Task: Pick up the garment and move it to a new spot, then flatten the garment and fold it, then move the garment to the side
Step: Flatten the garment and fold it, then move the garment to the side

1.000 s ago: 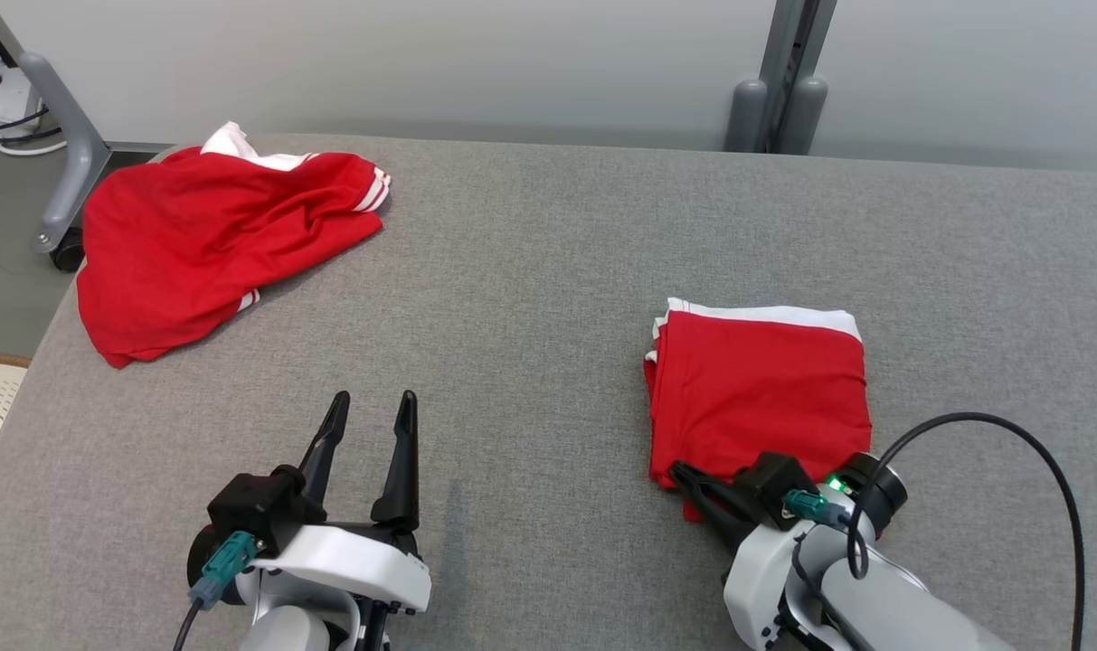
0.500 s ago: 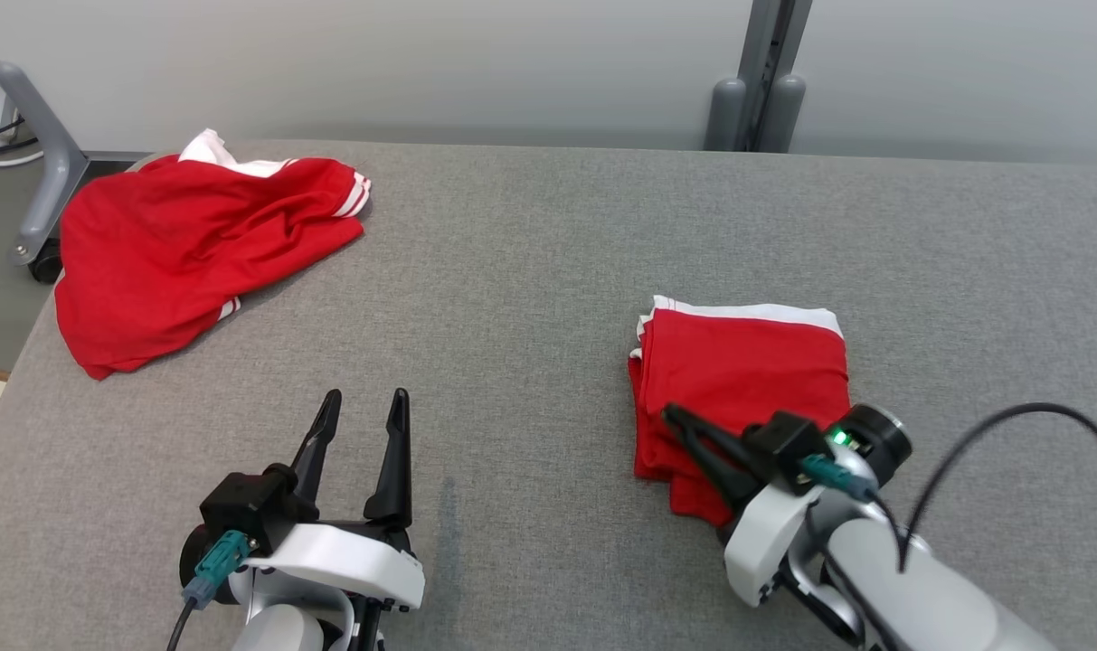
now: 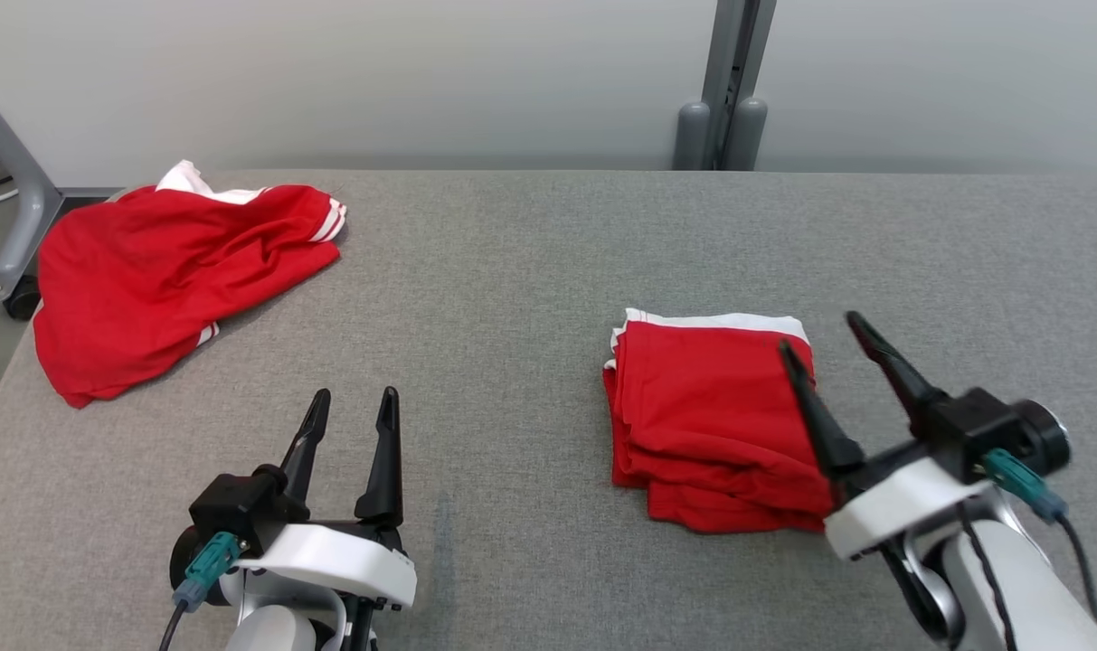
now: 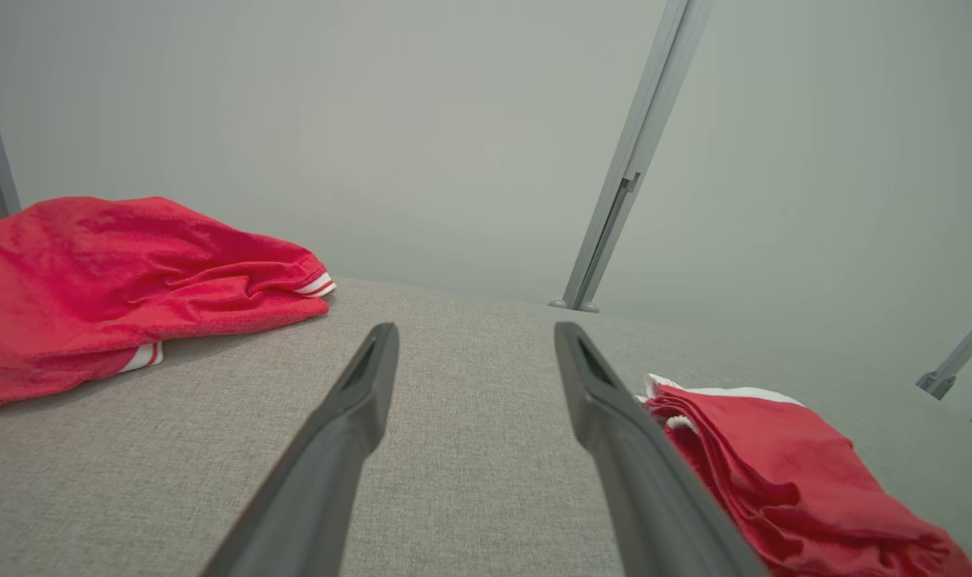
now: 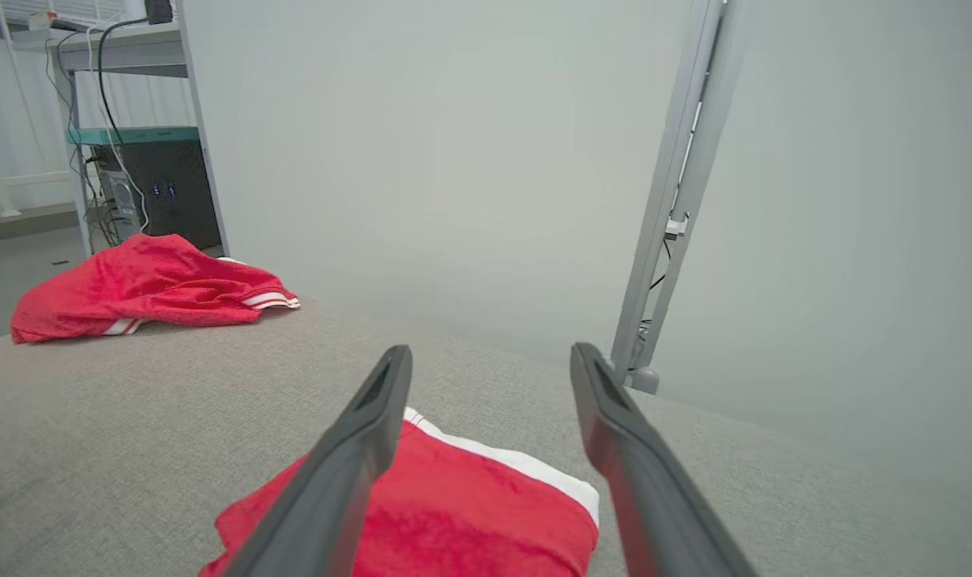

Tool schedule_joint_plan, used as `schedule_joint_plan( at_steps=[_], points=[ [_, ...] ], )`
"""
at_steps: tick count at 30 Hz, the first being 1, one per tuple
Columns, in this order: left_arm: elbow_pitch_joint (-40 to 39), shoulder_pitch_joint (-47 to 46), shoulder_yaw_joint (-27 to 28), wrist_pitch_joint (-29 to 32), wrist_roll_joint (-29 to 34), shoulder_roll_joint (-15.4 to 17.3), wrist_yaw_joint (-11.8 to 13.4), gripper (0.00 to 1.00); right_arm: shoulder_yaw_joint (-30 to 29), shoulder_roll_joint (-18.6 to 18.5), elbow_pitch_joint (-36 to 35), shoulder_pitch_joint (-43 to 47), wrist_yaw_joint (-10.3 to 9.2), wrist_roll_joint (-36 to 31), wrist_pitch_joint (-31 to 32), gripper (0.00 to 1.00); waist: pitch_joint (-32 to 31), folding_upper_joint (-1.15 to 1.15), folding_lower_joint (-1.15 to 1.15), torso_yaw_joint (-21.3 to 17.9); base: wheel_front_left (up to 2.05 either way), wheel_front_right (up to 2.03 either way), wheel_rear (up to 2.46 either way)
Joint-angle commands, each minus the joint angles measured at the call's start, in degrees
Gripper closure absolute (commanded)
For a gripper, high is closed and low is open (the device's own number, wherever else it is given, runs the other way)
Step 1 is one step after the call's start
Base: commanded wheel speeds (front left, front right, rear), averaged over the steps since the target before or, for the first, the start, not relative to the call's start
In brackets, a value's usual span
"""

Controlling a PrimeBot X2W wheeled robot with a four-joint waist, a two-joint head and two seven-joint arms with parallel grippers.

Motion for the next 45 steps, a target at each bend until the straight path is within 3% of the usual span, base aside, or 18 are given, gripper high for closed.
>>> schedule_joint_plan(
  at_steps=[1,8,15,41,45],
  points=[
    [-0.3,0.4,0.3,0.0,0.6,0.2,0.2,0.00,-2.4,0.5,-1.1,2.1,-0.01,-0.8,-0.3,0.00,-0.2,0.00,0.00,-0.3,0.00,0.00,0.00],
    [-1.6,1.0,1.1,0.0,0.1,0.2,0.9,0.00,-13.4,4.3,-7.0,8.7,-0.02,-3.5,-0.3,0.00,-0.6,0.00,0.00,-1.1,0.00,0.00,0.00],
    [-2.0,2.3,1.4,0.0,1.6,0.2,1.6,0.00,-18.0,6.9,-9.7,13.4,-0.01,-3.0,-0.3,0.00,-0.9,0.00,0.00,-1.7,0.00,0.00,0.00],
    [-1.7,2.7,1.4,0.0,3.1,0.2,1.9,0.00,-18.4,7.5,-8.1,13.3,-0.01,-3.4,-0.3,0.00,-0.7,0.00,0.00,-1.1,0.00,0.00,0.00],
    [-1.9,2.1,1.2,0.0,3.2,0.2,2.0,0.00,-17.5,5.5,-5.1,10.4,-0.02,-4.8,0.8,0.00,0.3,0.00,0.00,-0.8,0.00,0.00,0.00]
  ],
)
